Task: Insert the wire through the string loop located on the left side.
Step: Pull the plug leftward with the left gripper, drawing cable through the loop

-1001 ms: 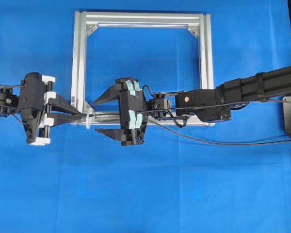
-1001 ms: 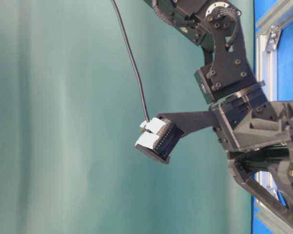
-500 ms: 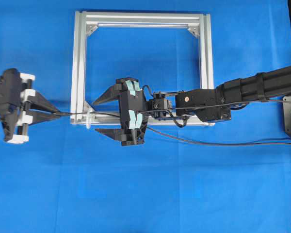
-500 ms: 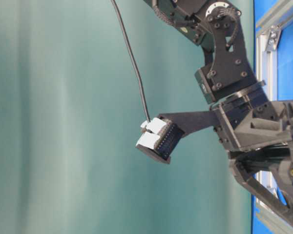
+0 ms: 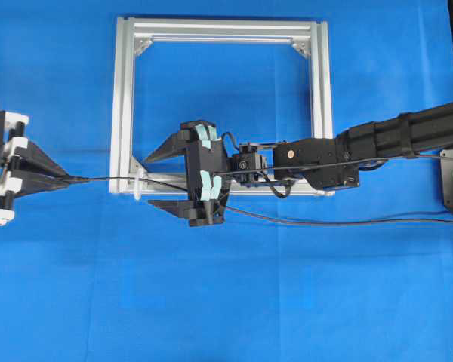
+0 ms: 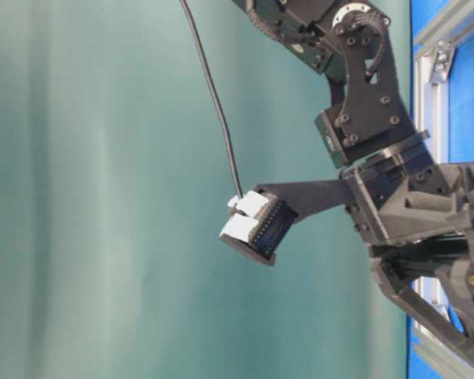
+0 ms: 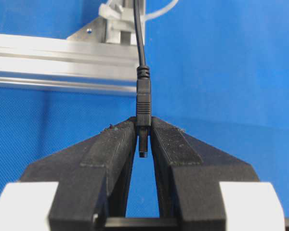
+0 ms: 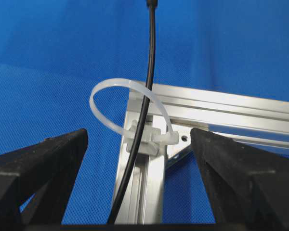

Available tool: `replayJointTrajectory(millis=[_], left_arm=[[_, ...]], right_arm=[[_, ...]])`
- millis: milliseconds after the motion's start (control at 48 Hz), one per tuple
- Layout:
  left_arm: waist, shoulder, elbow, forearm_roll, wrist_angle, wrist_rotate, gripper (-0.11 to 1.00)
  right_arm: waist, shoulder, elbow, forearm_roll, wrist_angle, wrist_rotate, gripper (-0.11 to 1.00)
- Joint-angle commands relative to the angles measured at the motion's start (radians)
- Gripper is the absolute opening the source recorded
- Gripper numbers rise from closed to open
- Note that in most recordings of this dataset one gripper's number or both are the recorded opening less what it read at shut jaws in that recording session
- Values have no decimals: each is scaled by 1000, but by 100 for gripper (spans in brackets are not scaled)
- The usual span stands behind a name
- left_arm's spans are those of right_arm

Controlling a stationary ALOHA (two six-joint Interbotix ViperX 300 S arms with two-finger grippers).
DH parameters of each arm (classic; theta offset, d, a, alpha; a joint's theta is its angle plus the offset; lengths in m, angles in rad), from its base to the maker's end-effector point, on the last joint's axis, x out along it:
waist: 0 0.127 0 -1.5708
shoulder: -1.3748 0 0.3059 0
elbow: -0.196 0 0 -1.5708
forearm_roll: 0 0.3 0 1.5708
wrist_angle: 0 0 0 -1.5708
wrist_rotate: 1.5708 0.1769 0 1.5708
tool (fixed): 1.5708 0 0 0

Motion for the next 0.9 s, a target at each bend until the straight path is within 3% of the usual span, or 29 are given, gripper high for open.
replayJointTrajectory(millis=[0,167,876], left_arm=[[-3,-51,-5,2,21,-3,8],[-3,-109,2,3,41,-2,8],[21,-97,2,21,28,11,8]], right_arm=[[3,-28,-15,3,-3,2,94],[5,-28,-15,3,-3,2,94],[8,-28,-18,3,-5,0,94]])
